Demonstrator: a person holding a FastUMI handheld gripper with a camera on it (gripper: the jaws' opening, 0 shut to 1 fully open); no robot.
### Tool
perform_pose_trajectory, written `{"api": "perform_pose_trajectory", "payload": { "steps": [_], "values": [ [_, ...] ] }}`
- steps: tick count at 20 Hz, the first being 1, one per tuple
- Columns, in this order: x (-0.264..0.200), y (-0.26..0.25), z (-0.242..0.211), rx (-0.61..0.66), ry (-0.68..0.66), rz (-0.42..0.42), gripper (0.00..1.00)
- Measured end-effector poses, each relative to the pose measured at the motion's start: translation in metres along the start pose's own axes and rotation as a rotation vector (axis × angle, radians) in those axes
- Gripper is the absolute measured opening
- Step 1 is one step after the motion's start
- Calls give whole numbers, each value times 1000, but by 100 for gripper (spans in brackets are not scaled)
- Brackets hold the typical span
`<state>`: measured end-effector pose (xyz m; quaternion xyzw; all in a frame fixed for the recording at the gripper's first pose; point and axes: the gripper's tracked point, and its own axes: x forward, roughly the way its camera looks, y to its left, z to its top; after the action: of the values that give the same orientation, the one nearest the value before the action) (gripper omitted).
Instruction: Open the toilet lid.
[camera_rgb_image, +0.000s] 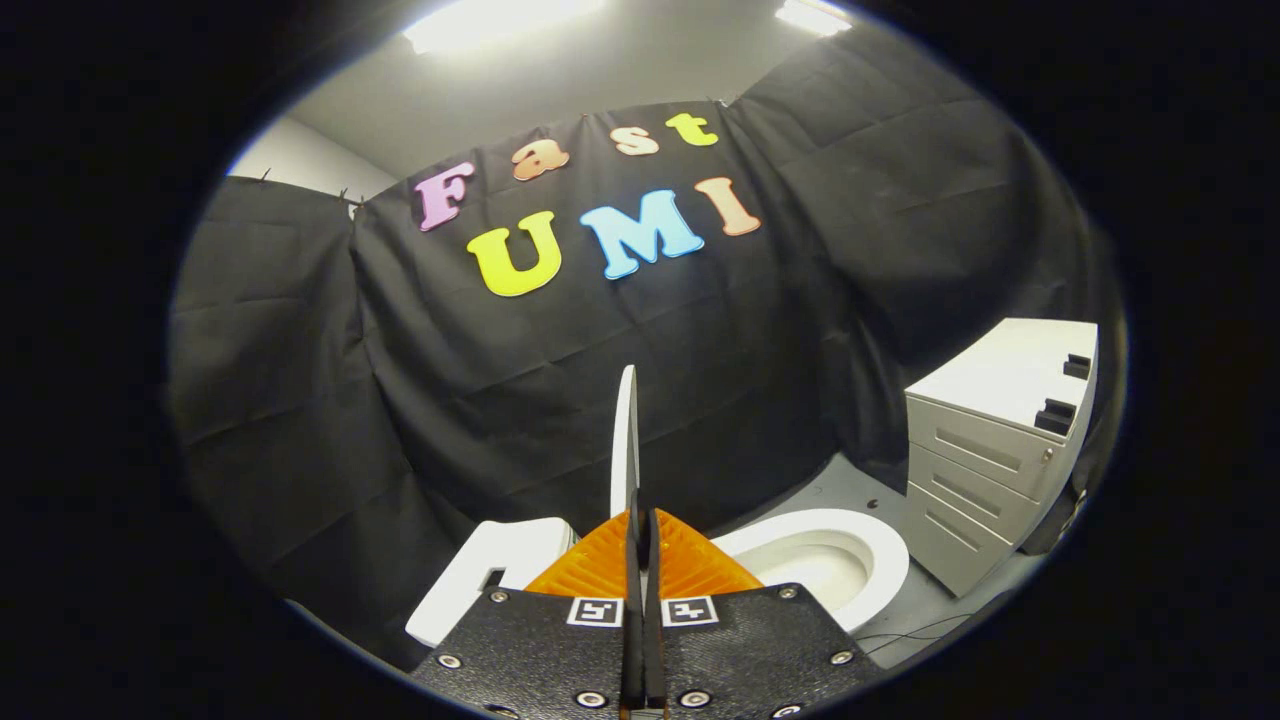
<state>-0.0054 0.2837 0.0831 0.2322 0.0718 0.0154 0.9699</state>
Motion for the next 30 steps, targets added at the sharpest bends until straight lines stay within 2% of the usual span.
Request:
{"api": "perform_pose_trajectory", "payload": {
  "steps": [14, 25, 30],
  "values": [
    [-2, 97, -13, -172, 11, 114, 0],
    [-3, 153, -39, -242, 23, 177, 0],
    [-1, 183, -55, -303, 48, 237, 0]
  ]
}}
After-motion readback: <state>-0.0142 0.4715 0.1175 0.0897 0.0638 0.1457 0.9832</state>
